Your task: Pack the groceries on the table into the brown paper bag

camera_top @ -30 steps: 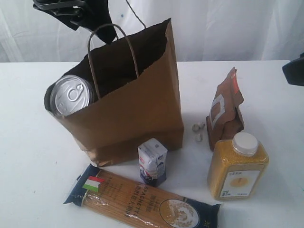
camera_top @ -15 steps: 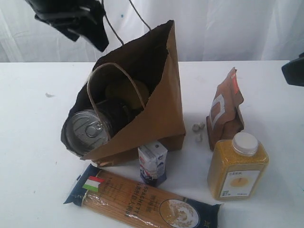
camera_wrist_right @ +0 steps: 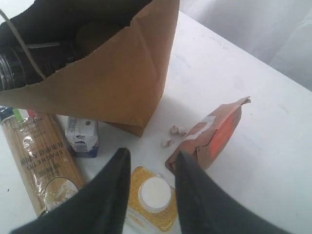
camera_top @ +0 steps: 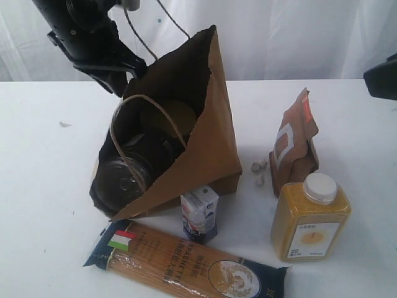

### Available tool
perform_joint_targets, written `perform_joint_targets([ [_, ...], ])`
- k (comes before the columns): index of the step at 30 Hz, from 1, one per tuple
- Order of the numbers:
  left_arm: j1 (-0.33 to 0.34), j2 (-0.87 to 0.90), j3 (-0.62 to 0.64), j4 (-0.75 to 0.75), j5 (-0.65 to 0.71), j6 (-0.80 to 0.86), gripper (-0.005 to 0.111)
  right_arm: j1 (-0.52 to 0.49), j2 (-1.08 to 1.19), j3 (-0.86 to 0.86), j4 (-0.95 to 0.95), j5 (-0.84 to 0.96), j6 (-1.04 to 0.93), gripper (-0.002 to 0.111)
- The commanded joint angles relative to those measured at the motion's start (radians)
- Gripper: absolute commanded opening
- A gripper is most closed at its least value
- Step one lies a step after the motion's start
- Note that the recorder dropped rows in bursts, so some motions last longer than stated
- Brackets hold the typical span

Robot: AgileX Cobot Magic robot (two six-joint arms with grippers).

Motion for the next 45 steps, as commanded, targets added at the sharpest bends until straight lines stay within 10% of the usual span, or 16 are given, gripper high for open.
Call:
perform_joint_targets([
  [1, -0.004, -0.015, -0.057, 0.008, 0.016, -0.012, 0.037, -0.005, 0.006, 0.001, 0.03, -0.008, 0.0, 0.03],
  [8, -0.004, -0.087, -0.075, 0.008, 0.107, -0.002, 0.074, -0.005, 0.049, 0.001, 0.046, 0.024, 0.0, 0.03],
  [45, -0.017, -0.137, 0.061, -0.262, 0.006, 0.167, 0.074, -0.005, 0.064, 0.001, 0.057, 0.004, 0.0, 0.03],
])
